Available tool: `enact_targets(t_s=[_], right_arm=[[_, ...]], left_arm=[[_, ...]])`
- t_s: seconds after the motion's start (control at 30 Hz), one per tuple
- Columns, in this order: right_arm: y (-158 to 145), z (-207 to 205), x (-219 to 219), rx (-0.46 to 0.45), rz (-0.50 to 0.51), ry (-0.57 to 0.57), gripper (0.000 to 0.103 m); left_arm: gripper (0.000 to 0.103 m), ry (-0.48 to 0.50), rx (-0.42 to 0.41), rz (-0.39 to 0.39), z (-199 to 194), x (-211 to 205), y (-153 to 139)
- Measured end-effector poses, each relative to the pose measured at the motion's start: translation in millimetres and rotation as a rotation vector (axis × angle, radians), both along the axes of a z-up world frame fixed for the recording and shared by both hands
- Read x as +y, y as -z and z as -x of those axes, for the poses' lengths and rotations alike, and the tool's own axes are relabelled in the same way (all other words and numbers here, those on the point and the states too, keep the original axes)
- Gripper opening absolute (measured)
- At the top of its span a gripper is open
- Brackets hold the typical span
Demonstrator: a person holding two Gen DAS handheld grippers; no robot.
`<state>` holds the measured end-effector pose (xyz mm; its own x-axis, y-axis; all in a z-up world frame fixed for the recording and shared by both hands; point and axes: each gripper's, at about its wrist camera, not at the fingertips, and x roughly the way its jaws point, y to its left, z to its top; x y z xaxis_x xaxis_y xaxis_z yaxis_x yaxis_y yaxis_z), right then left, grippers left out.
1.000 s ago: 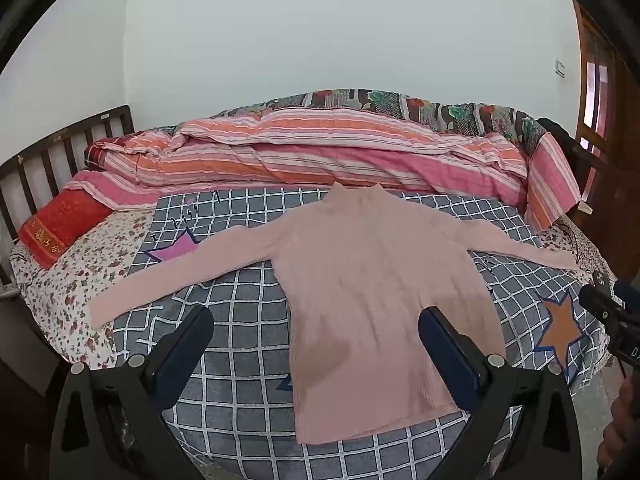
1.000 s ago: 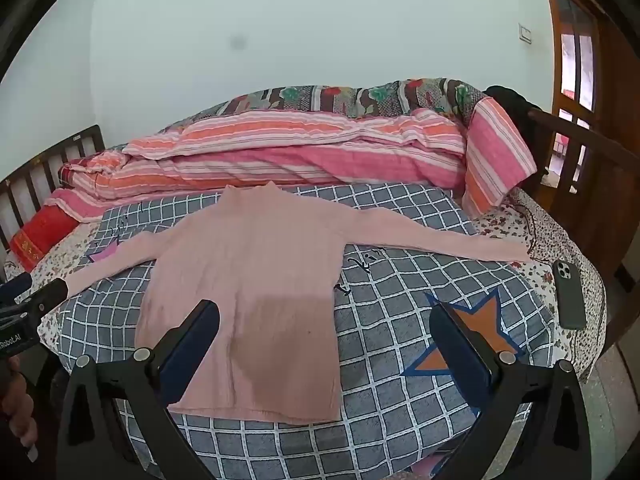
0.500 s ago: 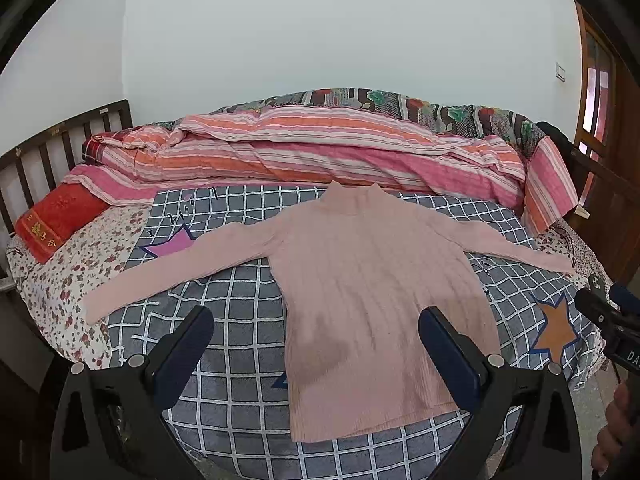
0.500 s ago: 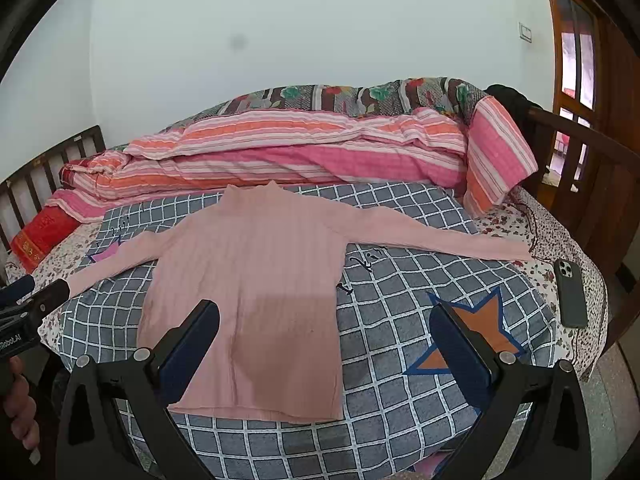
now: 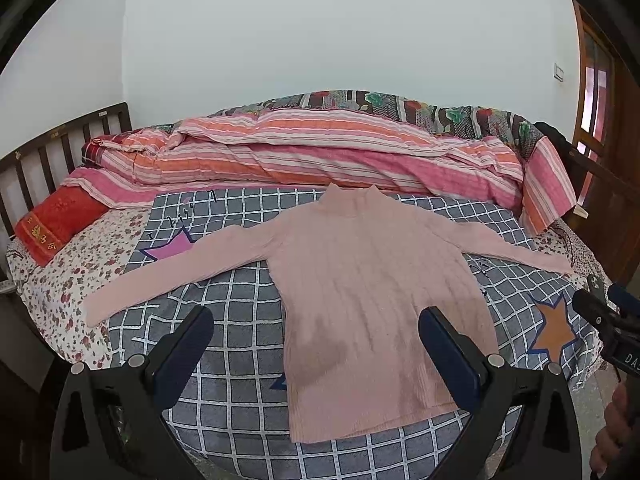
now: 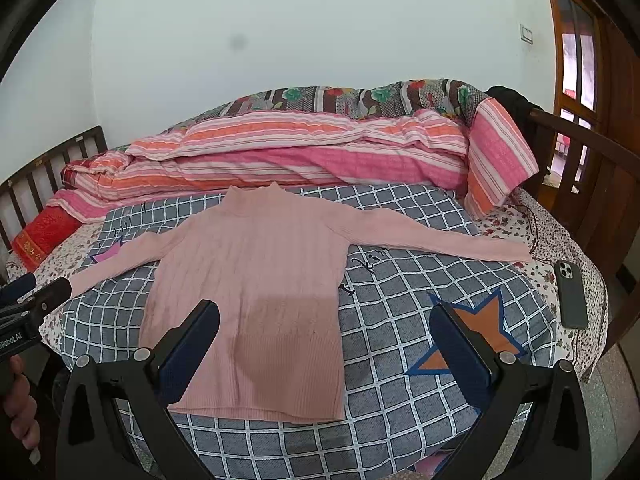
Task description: Fold small clothes
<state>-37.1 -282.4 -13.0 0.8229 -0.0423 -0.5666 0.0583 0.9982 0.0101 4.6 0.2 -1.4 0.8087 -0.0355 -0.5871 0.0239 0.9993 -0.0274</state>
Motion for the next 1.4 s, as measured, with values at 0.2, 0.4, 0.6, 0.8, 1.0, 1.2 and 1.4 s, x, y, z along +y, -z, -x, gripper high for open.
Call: enact_targets(t_s=[0.2, 0.4, 0.6, 0.8, 1.0, 1.2, 1.4], right_arm=[[0.0, 0.3, 0.5, 0.0, 0.001, -0.003, 0.103], [-0.2, 0.7, 1.0, 0.0, 0.002, -0.004, 0.103], [0.2, 0.5, 2.2, -0.001, -0.001, -0.005, 0.103], [0.6, -1.4, 3.7, 0.0, 0.0, -0.006, 0.103], [0.5, -0.9, 3.6, -0.001, 0.002, -0.007, 0.103], [0.4, -0.8, 3.7, -0.002, 0.0, -0.005, 0.103], [0.5, -0.4, 3.1, -0.003, 0.0, -0.005, 0.103]], left_arm=[[0.103, -0.002, -0.001, 0.002, 0.8, -1.1, -0.9], [0.103, -0.004, 0.0, 0.005, -0.4, 0.4, -2.4], [0.103, -0.005, -0.002, 0.0, -0.5, 0.9, -3.1], [0.103, -0.005, 0.0, -0.001, -0.4, 0.8, -3.1], [0.103, -0.005, -0.001, -0.002, -0.5, 0.6, -3.1], [0.103, -0.004, -0.002, -0.001, -0.3, 1.0, -3.0], [0.103, -0.006, -0.003, 0.0, 0.2, 0.6, -3.0]])
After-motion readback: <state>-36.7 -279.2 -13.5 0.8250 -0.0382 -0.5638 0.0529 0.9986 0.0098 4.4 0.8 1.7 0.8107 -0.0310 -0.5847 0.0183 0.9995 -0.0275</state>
